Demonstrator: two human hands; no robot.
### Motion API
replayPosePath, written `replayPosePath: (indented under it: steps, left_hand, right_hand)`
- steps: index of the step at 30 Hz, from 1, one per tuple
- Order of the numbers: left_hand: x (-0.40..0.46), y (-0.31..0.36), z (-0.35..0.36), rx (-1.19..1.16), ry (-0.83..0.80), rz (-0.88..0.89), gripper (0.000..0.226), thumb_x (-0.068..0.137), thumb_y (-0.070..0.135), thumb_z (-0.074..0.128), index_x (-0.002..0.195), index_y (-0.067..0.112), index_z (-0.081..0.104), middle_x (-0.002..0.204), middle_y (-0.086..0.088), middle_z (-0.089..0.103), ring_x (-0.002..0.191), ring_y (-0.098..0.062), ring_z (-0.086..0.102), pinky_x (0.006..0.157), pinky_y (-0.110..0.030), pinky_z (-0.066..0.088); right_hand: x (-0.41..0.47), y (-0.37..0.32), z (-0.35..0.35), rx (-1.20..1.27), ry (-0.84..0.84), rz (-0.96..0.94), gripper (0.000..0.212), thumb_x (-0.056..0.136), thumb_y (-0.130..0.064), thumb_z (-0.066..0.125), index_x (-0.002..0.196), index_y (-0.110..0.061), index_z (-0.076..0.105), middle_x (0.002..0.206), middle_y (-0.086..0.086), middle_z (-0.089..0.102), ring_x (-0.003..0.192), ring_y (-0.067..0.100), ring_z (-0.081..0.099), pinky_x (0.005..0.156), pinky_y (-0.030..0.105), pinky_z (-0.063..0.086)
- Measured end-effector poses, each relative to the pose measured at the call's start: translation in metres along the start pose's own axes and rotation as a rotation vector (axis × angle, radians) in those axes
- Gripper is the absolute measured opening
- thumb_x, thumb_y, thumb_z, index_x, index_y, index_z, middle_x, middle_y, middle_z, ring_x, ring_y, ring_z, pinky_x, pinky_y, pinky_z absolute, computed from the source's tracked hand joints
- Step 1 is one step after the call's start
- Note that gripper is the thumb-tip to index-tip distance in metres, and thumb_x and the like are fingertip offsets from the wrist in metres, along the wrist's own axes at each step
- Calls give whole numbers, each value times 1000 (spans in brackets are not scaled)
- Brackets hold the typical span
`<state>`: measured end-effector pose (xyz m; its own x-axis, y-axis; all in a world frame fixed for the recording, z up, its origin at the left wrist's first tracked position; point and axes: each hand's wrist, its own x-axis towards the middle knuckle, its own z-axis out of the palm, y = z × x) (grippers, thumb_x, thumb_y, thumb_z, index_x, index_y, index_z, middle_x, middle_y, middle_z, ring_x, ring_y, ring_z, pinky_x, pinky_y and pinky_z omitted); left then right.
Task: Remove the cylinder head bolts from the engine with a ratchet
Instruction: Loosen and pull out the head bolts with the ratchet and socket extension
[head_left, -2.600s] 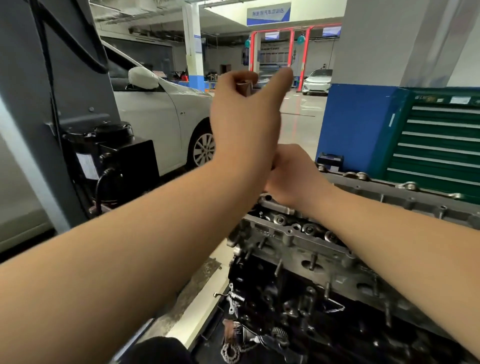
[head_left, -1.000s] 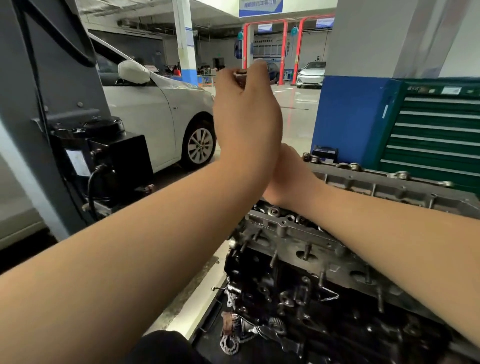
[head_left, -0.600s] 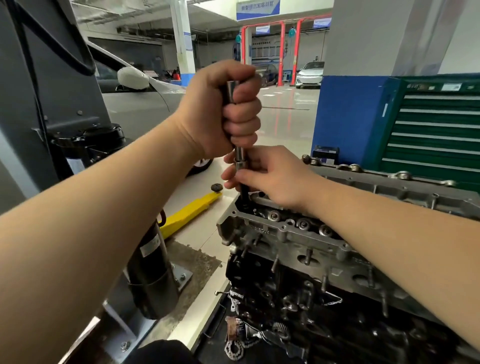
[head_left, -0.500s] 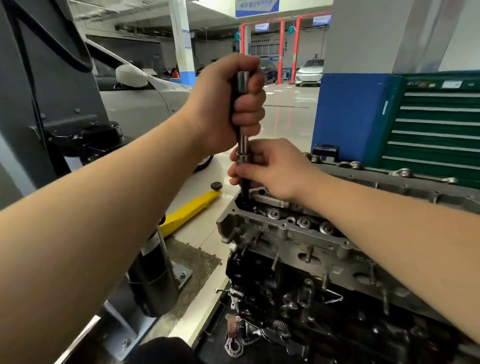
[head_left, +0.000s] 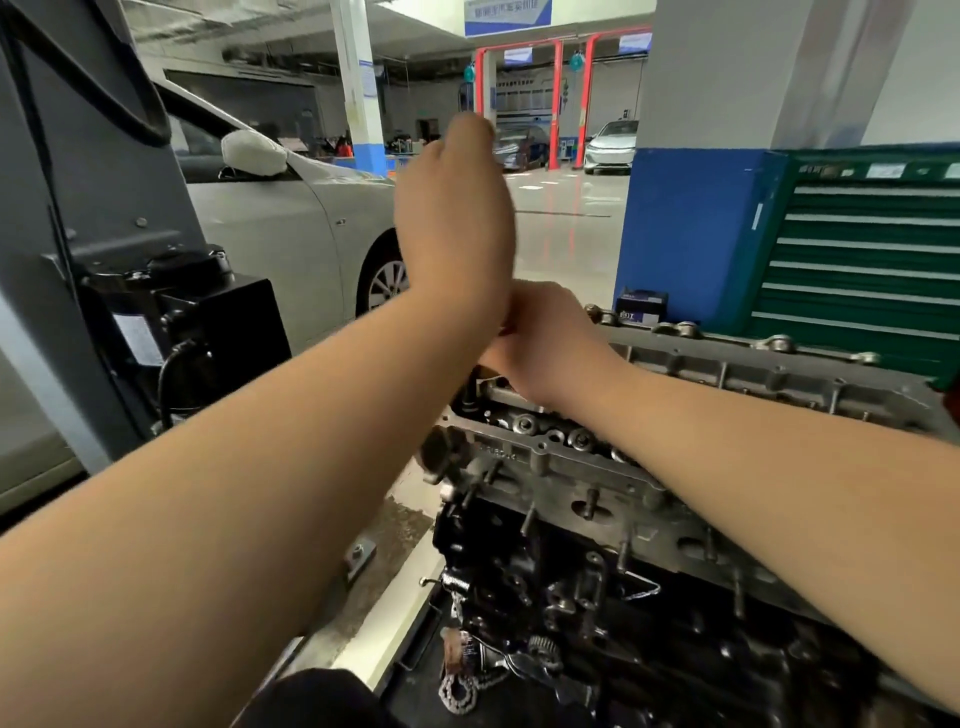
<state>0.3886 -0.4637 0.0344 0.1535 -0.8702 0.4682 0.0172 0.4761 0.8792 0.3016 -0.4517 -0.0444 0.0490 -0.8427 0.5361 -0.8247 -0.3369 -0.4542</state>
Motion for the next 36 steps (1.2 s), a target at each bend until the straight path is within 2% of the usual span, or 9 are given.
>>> replayPosePath:
  steps: [4,10,13,18,23,26,30,33,36]
  left_hand:
    - [22,-6,-22,-301,-432,-256,36,86,28,50,51,24,40,51,3,25,53,-21,17,48,-30,18]
    - [51,-13,-43,-462,-1160,-332,39,84,37,33,54,22,51,49,6,10,44,-16,4,49,-26,3]
    - [47,-10,-40,-458,-1027,-361,35,90,36,40,64,19,55,52,4,25,46,-15,20,54,-30,12]
    - [13,-5,-44,-240,-212,-192,31,99,33,59,79,13,71,62,0,63,57,-15,58,61,-32,51]
    - [-10,-4,-8,-148,-21,-24,31,100,36,45,80,14,50,78,3,55,63,1,48,63,-14,40]
    - [-2,1,1,-135,92,-51,36,101,33,51,71,13,47,65,-2,43,64,-18,38,64,-34,36]
    - [18,-2,-17,-277,-293,-282,44,92,29,49,50,25,39,52,4,27,49,-20,21,54,-32,17]
    - [39,-13,-38,-373,-818,-315,41,91,36,45,53,25,36,52,7,15,47,-17,9,52,-30,9]
    - [56,-21,-47,-456,-1089,-307,39,87,41,39,52,25,35,49,7,10,46,-15,3,49,-27,6]
  right_hand:
    - [-2,-1,-1,436,-135,44,3,97,-25,72,99,-26,74,95,-5,80,92,5,75,90,33,57]
    - [-2,6,0,649,-226,103,21,100,4,60,108,-14,67,109,10,78,101,25,76,99,37,58]
    - [2,5,1,596,-191,117,18,95,2,68,101,-15,68,98,12,79,93,26,78,95,42,61]
    - [-1,-4,6,346,-93,66,14,91,-20,76,92,-33,71,85,-14,78,80,-7,71,85,25,54]
    - [-5,-16,4,-155,-1,-73,40,82,-6,48,55,-28,30,46,-9,42,58,12,52,53,21,22]
    - [-2,-10,6,-145,37,-40,43,82,-7,53,53,-29,31,44,-10,40,51,11,44,54,24,26]
    - [-1,-2,6,211,12,76,17,83,-42,81,73,-37,68,71,-26,69,75,-12,63,73,13,46]
    - [-2,1,7,500,-91,60,14,96,-17,74,105,-6,73,100,8,79,96,18,76,97,41,58]
    - [-2,0,6,651,-192,65,20,101,2,60,120,1,65,119,19,73,103,26,75,101,34,57]
